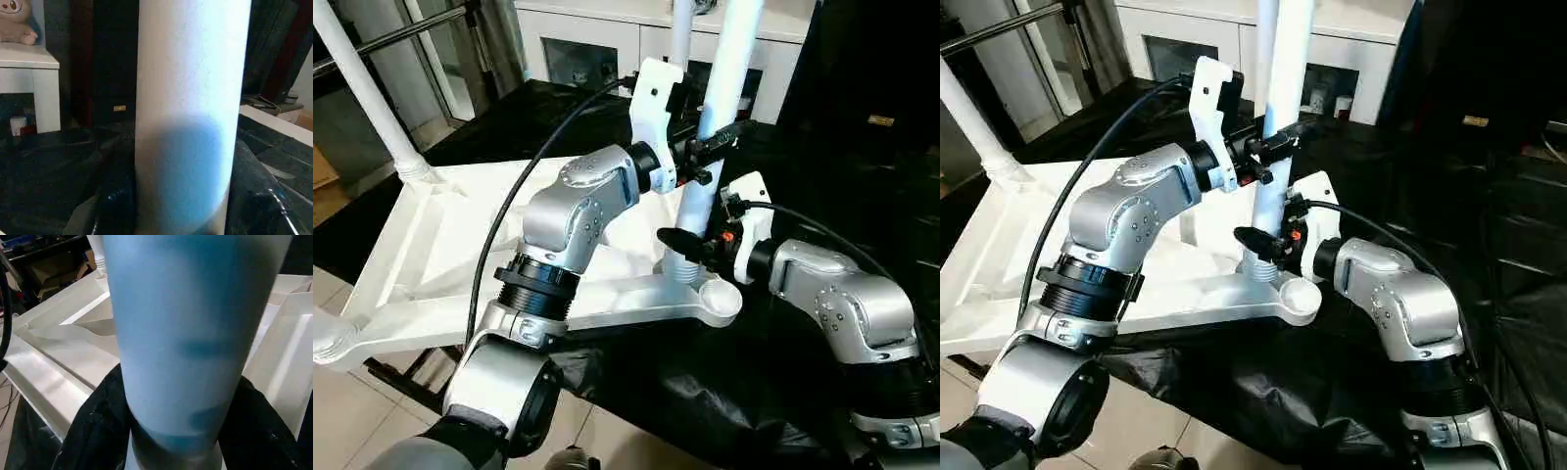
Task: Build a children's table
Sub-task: Insert table leg to table base
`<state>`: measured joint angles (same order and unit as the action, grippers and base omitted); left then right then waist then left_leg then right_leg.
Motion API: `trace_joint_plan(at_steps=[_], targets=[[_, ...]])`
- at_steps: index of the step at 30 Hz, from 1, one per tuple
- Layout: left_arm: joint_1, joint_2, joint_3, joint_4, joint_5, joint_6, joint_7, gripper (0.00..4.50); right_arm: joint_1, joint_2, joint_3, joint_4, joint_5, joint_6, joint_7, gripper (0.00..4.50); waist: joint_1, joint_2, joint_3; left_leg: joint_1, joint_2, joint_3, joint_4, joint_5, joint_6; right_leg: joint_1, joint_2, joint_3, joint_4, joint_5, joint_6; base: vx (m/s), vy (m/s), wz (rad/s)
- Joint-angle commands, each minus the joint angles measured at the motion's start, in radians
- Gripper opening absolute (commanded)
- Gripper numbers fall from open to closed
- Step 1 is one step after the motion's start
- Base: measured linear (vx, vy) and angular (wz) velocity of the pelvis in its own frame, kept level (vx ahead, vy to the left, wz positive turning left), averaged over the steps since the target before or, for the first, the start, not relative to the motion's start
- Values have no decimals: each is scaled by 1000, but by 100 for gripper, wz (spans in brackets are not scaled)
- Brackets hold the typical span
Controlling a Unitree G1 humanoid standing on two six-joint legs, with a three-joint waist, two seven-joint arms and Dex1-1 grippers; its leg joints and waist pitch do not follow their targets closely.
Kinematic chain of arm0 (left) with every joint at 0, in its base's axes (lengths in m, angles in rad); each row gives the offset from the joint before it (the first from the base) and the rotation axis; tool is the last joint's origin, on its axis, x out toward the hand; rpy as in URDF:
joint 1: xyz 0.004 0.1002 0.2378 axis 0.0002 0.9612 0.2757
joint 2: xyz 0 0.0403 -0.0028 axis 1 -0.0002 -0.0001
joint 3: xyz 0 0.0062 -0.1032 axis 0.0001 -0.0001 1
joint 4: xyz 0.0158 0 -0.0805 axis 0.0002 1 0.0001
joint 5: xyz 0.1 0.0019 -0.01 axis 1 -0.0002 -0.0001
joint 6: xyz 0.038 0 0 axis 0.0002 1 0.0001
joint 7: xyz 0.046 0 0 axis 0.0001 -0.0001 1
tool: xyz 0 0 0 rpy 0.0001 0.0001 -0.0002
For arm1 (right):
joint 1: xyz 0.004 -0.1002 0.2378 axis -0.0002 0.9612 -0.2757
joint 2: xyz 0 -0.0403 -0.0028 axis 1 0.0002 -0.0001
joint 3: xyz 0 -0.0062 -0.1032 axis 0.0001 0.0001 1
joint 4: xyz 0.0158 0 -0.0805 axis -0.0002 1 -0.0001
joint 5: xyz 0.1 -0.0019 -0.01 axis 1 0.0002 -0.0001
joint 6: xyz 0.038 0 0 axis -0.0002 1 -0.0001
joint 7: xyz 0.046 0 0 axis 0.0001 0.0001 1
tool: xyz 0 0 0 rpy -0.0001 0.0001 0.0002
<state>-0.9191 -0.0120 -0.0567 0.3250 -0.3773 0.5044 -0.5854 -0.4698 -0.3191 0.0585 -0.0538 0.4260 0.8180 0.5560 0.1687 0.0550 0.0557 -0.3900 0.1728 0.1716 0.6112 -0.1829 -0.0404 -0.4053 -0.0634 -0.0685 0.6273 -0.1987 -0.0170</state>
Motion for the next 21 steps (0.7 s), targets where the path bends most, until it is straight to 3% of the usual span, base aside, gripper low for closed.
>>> trace_joint_plan(at_steps=[1,3,4,7,9,14,19,21], targets=[[-18,-1,2,-31,-12,11,-11,179,-17,0,-3,18,-4,-5,1,193,1,-23,-82,8,47,-21,-54,-37,51,66,-85,52,-66,-57,-187,0,0,0],[-18,-2,3,-30,-12,10,-10,179,-17,0,-3,19,-5,-5,1,193,1,-24,-82,8,47,-21,-54,-37,52,66,-86,52,-66,-57,-187,0,0,0],[-17,-4,12,-31,-30,25,-18,235,-16,0,-6,19,-5,-9,0,193,2,-21,-82,8,47,-21,-54,-35,51,66,-87,52,-66,-54,-188,0,0,0],[-15,-7,25,-34,-49,34,-24,255,-14,-1,-10,20,-6,-14,-2,193,1,-22,-82,9,48,-21,-54,-35,51,65,-85,51,-65,-50,-196,0,0,0],[-17,-18,43,-31,-59,10,-17,293,-13,1,-12,17,-6,-16,-3,193,1,-19,-82,8,48,-21,-53,-40,51,66,-87,51,-66,-49,-198,0,0,0],[-32,-62,120,-16,-118,-94,-16,298,-7,7,-23,7,-1,-20,-9,191,2,-23,-82,6,46,-21,-52,-41,57,69,-86,50,-68,-39,-206,0,0,0],[-103,-115,294,35,-207,-214,141,298,-5,35,-63,23,-1,-65,-49,191,0,-23,-82,7,45,-22,-51,-56,58,69,-86,49,-70,-50,-204,0,0,0],[-112,-120,324,38,-232,-237,150,298,-7,44,-77,32,-4,-82,-65,191,0,-23,-82,7,44,-21,-52,-55,55,68,-86,49,-70,-58,-202,0,0,0]])
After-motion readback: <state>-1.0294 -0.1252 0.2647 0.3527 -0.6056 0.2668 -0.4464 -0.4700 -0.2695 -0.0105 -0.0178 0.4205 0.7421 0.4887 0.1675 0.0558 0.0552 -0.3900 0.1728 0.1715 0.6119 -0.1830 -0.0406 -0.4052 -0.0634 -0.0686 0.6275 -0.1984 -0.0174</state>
